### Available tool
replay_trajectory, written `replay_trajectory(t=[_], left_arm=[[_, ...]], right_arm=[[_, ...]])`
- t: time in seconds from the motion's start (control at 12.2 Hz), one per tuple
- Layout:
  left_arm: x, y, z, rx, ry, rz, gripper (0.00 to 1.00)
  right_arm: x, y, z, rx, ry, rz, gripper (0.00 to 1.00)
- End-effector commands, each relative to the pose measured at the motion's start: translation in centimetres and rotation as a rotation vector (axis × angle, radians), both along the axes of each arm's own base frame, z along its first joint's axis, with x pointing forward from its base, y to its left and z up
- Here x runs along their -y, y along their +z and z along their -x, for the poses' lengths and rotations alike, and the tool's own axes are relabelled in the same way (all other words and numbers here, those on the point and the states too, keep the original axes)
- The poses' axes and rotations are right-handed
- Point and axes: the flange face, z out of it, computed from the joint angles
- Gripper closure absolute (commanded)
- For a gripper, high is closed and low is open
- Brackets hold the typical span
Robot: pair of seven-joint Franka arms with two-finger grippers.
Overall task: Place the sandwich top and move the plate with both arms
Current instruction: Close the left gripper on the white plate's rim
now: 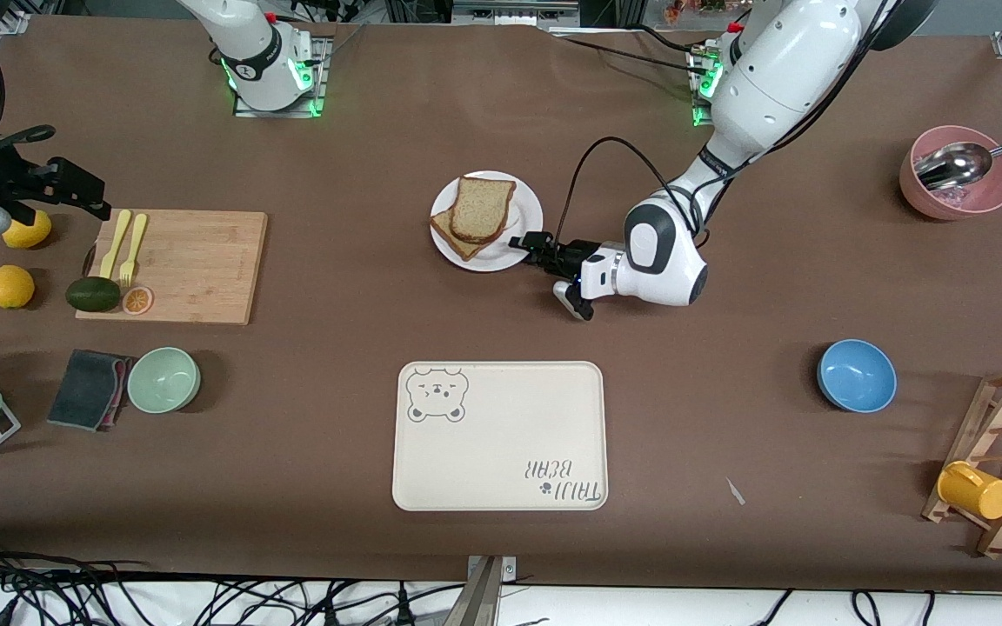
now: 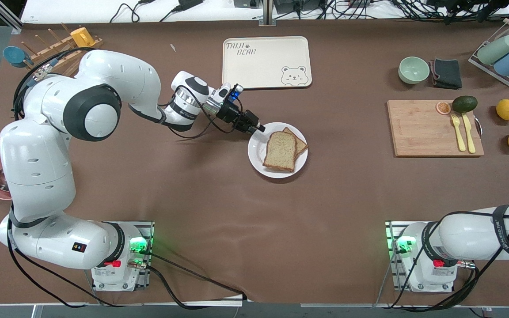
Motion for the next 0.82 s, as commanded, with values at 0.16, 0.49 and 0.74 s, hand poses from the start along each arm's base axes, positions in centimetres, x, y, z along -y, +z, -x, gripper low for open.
replay_trajectory(t=[0.16,0.49,0.74], left_arm=[[0.39,0.1,0.12,0.001,-0.027,-0.019,0.54],[0.57,-0.35,0.4,-0.001,-0.028,-0.027,0.78],[0.65,-0.31,0.38,0.002,-0.029,-0.027,0.87]], right_arm=[[-0.07,0.36,0.48,0.005,-0.01,-0.016,0.0],[0.1,0.29,0.42,0.005,-0.013,-0.016,0.0],[0.02,0.29,0.42,0.005,-0.011,-0.016,0.0]])
